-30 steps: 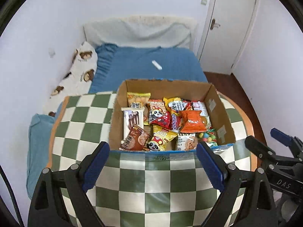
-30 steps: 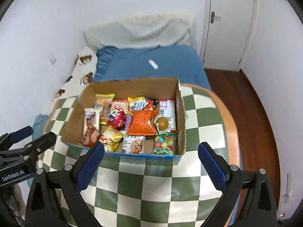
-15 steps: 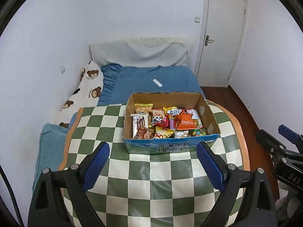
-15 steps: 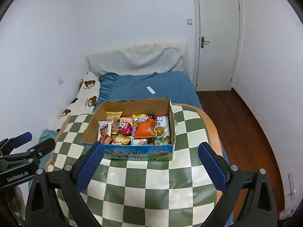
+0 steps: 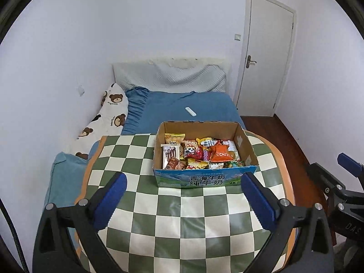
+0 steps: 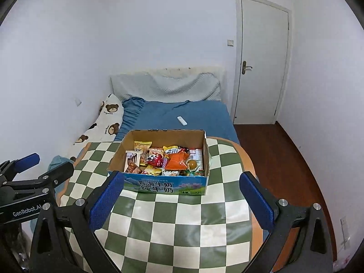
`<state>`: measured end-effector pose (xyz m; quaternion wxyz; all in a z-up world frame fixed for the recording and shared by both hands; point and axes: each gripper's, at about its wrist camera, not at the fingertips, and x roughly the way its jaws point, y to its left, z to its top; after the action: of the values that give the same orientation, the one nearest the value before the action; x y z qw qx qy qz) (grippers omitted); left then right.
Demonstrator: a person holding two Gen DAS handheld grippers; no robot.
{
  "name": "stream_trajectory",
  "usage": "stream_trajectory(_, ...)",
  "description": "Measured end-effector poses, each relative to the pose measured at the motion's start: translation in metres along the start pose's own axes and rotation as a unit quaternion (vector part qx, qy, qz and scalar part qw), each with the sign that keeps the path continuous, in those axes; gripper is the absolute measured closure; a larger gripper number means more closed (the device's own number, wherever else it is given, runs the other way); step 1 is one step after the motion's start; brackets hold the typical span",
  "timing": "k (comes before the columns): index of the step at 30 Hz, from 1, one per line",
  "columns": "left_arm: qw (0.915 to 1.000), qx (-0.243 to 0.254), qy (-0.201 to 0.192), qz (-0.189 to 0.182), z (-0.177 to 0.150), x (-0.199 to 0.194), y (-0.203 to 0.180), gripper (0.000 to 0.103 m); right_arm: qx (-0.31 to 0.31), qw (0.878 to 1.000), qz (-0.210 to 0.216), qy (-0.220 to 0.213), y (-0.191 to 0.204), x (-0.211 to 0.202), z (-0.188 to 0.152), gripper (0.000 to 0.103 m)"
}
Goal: Organize snacks
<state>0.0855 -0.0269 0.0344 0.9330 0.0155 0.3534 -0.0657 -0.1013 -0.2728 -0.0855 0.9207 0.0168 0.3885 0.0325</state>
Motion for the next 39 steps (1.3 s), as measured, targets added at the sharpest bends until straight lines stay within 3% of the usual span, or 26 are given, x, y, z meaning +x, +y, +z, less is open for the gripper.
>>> stream_trajectory(15,0.9997,-0.005,0.021,0.013,0.0,0.034,-0.001,0.0,0.001,1.0,-0.003,0.015,0.002,0.033,-0.002,0.0)
stream_trajectory(30,0.9972,-0.003,0.068,0.031,0.019,0.132,-0.003,0.0,0.023,0.998,-0.021,0.057,-0.01,0.142,0.01,0.0)
stream_trajectory(39,0.9958,0.0,0.083,0.037,0.022,0.172,-0.007,0.0,0.02,0.995,-0.039,0.085,-0.015,0.188,0.005,0.0)
